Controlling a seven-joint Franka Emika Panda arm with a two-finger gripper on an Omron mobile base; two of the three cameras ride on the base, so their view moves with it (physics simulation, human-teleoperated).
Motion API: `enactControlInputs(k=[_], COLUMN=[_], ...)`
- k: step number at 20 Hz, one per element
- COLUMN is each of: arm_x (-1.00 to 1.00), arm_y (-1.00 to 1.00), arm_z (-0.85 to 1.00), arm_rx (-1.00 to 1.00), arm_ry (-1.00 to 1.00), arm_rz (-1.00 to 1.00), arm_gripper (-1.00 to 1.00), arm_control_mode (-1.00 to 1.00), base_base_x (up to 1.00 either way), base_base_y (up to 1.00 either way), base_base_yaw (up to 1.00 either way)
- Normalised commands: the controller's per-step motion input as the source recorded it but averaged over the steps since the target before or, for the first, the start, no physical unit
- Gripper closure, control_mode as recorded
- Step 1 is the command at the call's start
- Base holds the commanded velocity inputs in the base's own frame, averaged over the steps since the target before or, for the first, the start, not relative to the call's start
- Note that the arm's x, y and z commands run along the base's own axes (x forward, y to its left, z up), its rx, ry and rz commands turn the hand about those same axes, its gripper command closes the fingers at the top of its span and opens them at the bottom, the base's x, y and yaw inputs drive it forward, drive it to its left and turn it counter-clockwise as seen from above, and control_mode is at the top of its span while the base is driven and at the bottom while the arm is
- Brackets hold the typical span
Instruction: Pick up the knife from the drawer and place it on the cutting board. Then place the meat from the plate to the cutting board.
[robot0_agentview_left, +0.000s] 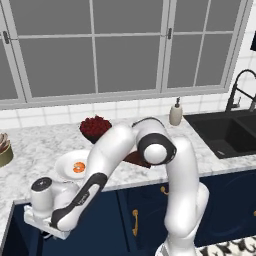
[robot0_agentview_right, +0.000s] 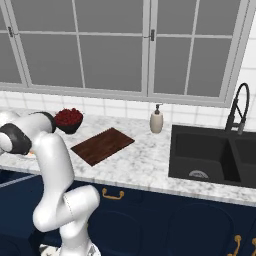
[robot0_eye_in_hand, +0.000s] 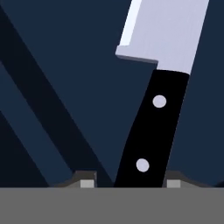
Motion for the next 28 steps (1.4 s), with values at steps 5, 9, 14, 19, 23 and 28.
enactControlInputs(k=[5,9,14,19,23,28], arm_x=[-0.04,-0.33,-0.8,-0.56,-0.13,0.01], arm_y=[0.0,-0.01,0.29,0.32,-0.23,-0.75], arm_z=[1.0,1.0,0.99,1.0,1.0,0.93], arm_rx=[-0.33,-0.35,-0.19,-0.06,-0.23,-0.29], arm_ry=[-0.01,-0.04,0.0,0.0,-0.1,-0.19], arm_rz=[0.02,0.0,0.0,-0.09,-0.04,-0.01], arm_gripper=[1.0,1.0,1.0,1.0,1.0,1.0], arm_control_mode=[-1.0,-1.0,-1.0,-1.0,-1.0,-1.0], base_base_x=[0.0,0.0,0.0,0.0,0.0,0.0], base_base_y=[0.0,0.0,0.0,0.0,0.0,0.0], base_base_yaw=[0.0,0.0,0.0,0.0,0.0,0.0])
